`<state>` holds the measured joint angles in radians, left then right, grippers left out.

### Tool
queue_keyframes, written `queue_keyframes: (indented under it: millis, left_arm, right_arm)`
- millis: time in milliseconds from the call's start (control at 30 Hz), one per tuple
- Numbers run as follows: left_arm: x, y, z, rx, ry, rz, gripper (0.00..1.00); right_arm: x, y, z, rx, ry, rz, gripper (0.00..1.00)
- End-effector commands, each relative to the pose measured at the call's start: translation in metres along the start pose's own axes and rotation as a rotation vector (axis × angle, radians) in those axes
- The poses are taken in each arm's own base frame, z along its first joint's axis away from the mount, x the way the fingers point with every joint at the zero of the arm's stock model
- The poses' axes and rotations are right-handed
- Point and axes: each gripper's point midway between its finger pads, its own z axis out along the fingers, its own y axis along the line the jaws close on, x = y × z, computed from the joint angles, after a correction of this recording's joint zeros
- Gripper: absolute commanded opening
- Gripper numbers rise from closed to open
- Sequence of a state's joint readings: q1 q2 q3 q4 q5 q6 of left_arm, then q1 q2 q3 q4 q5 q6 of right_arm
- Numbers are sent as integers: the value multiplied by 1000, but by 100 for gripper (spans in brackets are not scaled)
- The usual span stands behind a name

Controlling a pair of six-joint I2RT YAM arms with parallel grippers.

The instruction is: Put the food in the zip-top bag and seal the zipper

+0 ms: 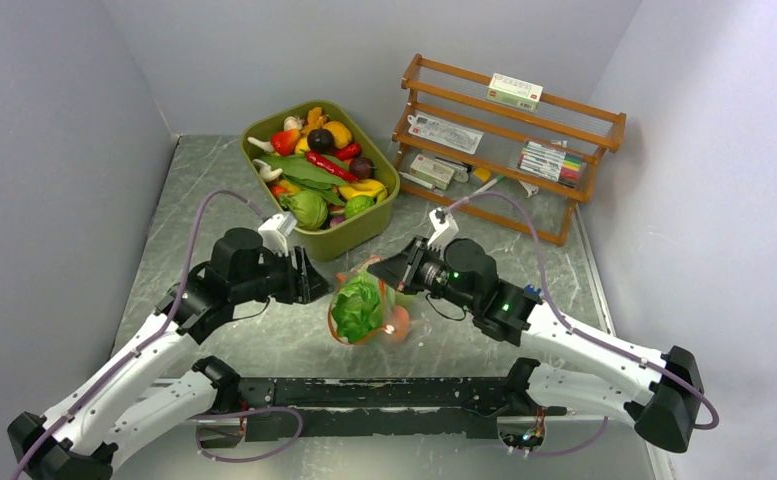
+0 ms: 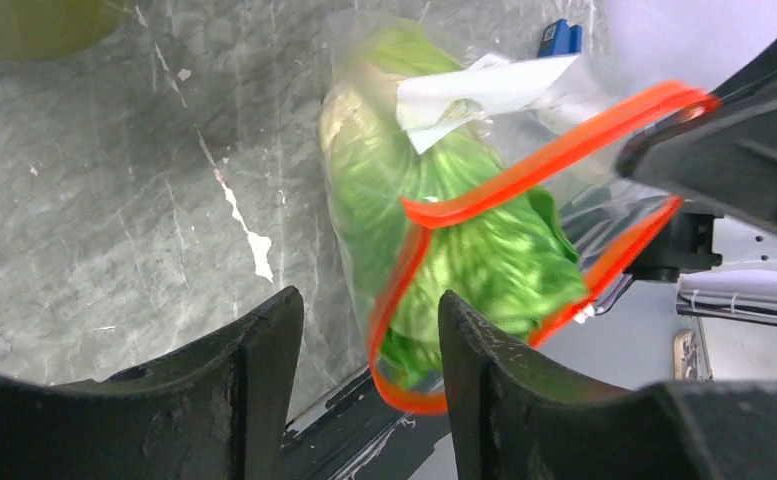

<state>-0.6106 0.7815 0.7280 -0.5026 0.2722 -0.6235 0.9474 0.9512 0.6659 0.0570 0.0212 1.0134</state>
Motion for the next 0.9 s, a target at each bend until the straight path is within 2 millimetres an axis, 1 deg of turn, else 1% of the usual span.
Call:
queue_keyframes:
  millis: [0,67,100,200,267,400,467,533,600,700,867]
  left_arm:
    - [-12,-24,-13,102,-50,54,55]
    - [-8,-34,-15,176,-46,65,62]
    - [-9,-38,-15,204,-61,70,64]
    - [-6,-34,-8,204,-63,68,67]
    - [-4,-24,-2,159,-53,63,66]
    - [-4,9,4,-12,-58,68,60]
    - [-4,20,6,-64,-60,71,57]
    - [-7,24,7,-89,-72,76,52]
    - [-15,18,10,-59,-106,94,51]
    - [-25,7,17,-3,-136,120,53]
    - [-26,-4,30,71,-109,154,56]
  right_arm:
    - [-38,61,-16,-166,-82,-34,0]
    - [-41,61,-17,-159,-90,-36,0]
    - [-41,62,-16,-164,-92,-31,0]
    - [-41,69,-17,-204,-93,-17,0]
    - [-41,72,-16,-214,-94,-9,0]
    - [-46,76,-15,-216,-106,-16,0]
    - [-47,79,-15,-225,-107,-14,0]
    - [-42,79,-13,-239,-89,-9,0]
    - [-35,79,-9,-260,-64,3,0]
    - [-27,78,-6,-286,-38,7,0]
    - [-21,79,-1,-286,-2,-28,0]
